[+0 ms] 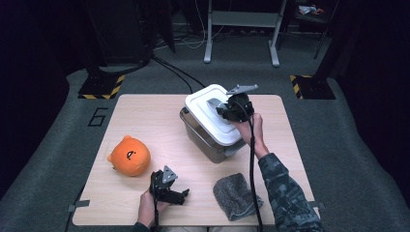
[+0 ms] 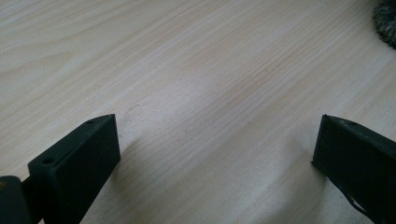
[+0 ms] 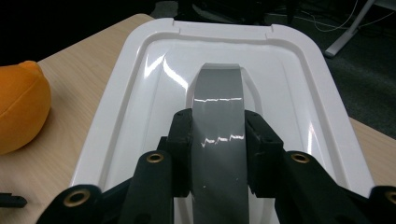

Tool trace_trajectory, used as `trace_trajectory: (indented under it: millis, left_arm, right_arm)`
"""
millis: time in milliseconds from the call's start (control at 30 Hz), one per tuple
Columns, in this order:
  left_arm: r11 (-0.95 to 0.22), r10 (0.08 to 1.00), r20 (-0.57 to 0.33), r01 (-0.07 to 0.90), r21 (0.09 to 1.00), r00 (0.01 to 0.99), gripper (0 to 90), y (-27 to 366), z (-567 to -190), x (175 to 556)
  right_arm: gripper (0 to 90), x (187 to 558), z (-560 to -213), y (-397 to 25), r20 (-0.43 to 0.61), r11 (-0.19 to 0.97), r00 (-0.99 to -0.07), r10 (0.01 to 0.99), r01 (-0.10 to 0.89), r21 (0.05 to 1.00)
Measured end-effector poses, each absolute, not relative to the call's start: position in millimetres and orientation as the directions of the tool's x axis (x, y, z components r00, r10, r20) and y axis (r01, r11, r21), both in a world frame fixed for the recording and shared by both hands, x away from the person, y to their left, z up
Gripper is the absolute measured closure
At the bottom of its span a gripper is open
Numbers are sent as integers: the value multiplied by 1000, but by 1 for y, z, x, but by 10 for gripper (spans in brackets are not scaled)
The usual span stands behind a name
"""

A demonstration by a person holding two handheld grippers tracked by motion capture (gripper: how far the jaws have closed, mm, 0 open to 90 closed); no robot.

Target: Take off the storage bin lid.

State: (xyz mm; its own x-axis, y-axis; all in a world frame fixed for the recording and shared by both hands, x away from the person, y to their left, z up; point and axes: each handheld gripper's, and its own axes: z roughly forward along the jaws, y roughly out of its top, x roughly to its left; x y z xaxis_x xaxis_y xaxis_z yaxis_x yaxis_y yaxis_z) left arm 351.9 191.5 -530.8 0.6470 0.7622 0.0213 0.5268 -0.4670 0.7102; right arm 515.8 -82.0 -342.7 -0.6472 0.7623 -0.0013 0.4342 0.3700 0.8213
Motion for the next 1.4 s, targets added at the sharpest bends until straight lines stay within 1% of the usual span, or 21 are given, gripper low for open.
trace_trajectory:
  millis: [300, 467, 933, 1167, 1400]
  left_arm:
    - [-466, 765, 21, 531, 708, 644, 3, 191, -531, 352]
    - [-439, 793, 17, 552, 708, 609, 2, 190, -531, 353]
    - [-439, 790, 13, 550, 711, 613, 3, 189, -531, 354]
    - [-439, 790, 12, 550, 710, 614, 4, 189, -531, 354]
    - [-437, 793, 19, 547, 714, 609, 4, 189, -531, 354]
  right_arm:
    - [668, 511, -332, -107, -9, 350, -612, 791, 439, 828]
    - [668, 511, -326, -125, -17, 335, -589, 808, 436, 836]
    - [667, 514, -323, -164, -14, 298, -528, 849, 457, 838]
    - [667, 514, -326, -188, -6, 260, -473, 881, 474, 841]
    - [668, 515, -329, -205, -21, 253, -432, 902, 486, 836]
